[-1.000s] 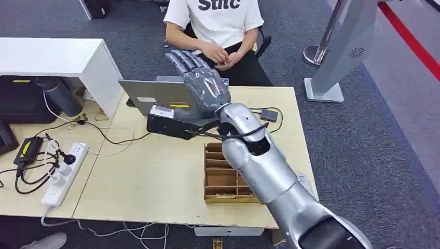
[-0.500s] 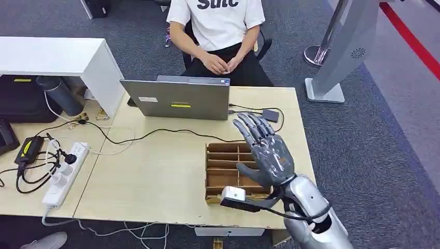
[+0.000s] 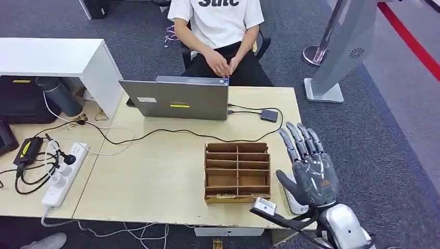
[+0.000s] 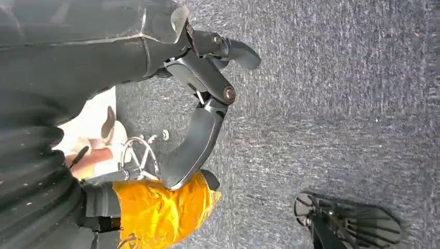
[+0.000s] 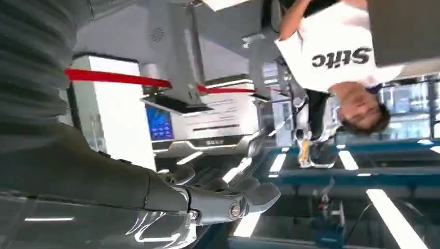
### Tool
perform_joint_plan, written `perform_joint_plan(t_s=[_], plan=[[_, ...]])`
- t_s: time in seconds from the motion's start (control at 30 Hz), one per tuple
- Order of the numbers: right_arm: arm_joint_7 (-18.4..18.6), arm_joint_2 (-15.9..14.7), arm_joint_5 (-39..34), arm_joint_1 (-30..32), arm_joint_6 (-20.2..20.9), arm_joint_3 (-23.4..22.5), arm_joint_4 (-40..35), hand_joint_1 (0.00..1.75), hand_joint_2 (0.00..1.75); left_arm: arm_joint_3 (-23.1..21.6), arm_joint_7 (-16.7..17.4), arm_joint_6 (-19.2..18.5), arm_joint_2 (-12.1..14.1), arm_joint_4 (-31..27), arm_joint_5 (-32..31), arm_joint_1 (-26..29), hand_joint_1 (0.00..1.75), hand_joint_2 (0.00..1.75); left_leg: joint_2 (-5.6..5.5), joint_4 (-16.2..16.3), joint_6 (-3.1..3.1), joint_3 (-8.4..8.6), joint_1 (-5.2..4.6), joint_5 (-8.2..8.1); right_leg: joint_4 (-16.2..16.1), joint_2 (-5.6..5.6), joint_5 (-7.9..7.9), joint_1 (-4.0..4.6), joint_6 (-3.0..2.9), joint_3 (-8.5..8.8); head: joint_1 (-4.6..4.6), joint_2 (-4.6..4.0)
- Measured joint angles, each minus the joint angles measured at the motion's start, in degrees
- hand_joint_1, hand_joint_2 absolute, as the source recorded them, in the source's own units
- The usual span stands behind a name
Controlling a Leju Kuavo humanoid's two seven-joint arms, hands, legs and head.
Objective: Pass the card to the sensor for recognition and then transmit it.
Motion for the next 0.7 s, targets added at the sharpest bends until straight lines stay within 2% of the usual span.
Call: perform_joint_plan(t_s=[0.1, 0.27, 0.43, 0.7], plan=[[-1.8, -1.4, -4.6, 0.5, 4.9, 0.9, -0.8, 0.00, 1.75, 0.2, 0.0, -0.1, -0.4, -0.8, -0.1, 0.0, 0.00, 1.75, 0.00, 0.0, 0.00, -0.01, 0.00, 0.00, 0.0, -0.01, 0.00, 0.00, 0.00, 0.01, 0.00, 0.00], [0.3, -5.7, -10.8, 0.6, 16.8, 2.8, 0.3, 0.00, 1.75, 1.5, 0.7, -0.7, -0.6, -2.5, 0.4, 0.0, 0.00, 1.75, -0.03, 0.0, 0.01, -0.03, -0.01, 0.00, 0.0, -0.03, 0.00, -0.01, 0.01, 0.01, 0.00, 0.00], [-0.3, -9.3, -14.4, 0.3, 18.5, 4.2, 1.8, 0.00, 1.75, 2.4, 1.0, -1.3, -0.7, -4.2, 0.3, 0.0, 0.00, 1.75, -0.03, 0.0, 0.01, -0.03, -0.02, 0.00, 0.0, -0.03, 0.00, -0.01, 0.01, 0.01, 0.00, 0.00], [-0.5, -11.6, -16.3, 0.1, 19.0, 5.9, 2.3, 0.00, 1.75, 2.9, 1.0, -1.0, -1.1, -5.3, 0.3, -0.1, 0.00, 1.75, -0.03, 0.0, 0.00, -0.02, 0.00, 0.00, 0.0, -0.03, 0.00, 0.00, 0.00, 0.00, 0.00, 0.00]])
